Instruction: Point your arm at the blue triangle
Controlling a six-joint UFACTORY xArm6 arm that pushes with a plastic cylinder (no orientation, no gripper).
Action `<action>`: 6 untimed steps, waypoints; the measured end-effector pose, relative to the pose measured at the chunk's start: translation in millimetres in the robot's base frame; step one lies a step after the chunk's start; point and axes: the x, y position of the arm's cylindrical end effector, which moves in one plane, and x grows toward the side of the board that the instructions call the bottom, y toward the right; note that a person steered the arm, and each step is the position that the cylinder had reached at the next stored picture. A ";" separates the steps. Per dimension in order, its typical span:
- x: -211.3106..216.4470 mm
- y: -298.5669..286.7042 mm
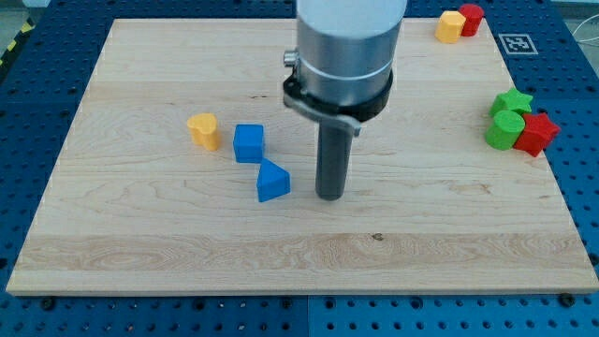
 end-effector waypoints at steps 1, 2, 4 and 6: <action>12.3 -19.7; 12.4 -45.8; 12.4 -104.2; -12.2 -112.6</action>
